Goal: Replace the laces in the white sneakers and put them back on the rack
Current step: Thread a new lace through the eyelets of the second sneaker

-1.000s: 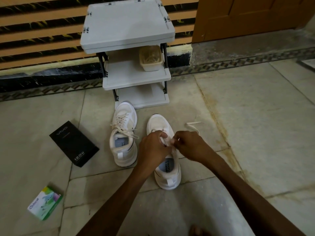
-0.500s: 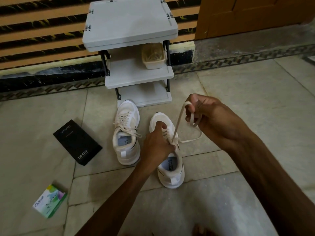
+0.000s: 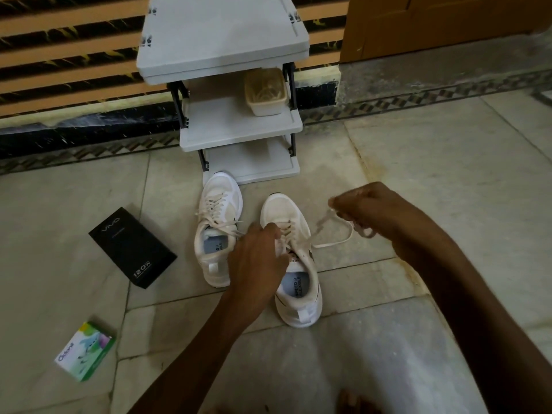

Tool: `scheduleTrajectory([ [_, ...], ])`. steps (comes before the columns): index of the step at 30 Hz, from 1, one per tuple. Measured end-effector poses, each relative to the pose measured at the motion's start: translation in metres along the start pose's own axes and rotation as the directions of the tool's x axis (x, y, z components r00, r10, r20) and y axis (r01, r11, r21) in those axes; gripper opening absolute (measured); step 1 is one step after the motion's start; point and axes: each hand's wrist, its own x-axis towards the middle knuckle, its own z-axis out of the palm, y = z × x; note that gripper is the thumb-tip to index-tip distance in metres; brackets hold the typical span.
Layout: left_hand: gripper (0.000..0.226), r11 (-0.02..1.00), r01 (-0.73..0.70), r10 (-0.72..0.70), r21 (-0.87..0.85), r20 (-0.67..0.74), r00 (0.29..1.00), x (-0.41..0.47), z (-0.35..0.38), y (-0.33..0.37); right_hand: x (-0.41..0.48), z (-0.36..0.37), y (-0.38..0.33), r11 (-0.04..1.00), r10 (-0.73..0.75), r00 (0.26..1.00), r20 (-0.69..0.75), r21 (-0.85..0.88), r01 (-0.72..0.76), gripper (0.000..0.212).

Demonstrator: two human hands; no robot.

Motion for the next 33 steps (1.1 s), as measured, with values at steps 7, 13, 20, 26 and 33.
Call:
scheduleTrajectory([
  [7, 0.021, 0.996, -0.083, 0.082, -0.032, -0.047, 0.996, 0.002, 0.006, -0.005, 0.024, 0.017, 0.051, 0.477, 0.277, 0.949, 0.148, -0.879, -0.002, 0.032],
  [13, 0.010, 0.985, -0.134, 0.130, -0.105, -0.037, 0.991, 0.005, 0.007, -0.014, 0.042, 0.035, 0.066, 0.716, -0.137, 0.990, 0.021, -0.688, 0.114, 0.021],
  [20, 0.019, 0.979, -0.132, 0.134, -0.157, 0.000, 0.991, 0.007, 0.011, -0.021, 0.055, 0.066, 0.054, 0.654, -0.087, 0.945, 0.316, -0.697, 0.293, 0.030],
  [26, 0.030, 0.970, -0.150, 0.166, -0.190, 0.071, 0.984, 0.009, 0.011, -0.015, 0.034, 0.044, 0.032, 0.981, 0.002, 0.952, 0.305, -0.187, 0.057, 0.036],
  [33, 0.014, 0.921, -0.163, 0.234, -0.353, 0.166, 0.958, 0.024, -0.009, 0.003, -0.027, 0.011, -0.023, 0.970, -0.227, 0.931, 0.287, -0.019, 0.242, 0.032],
])
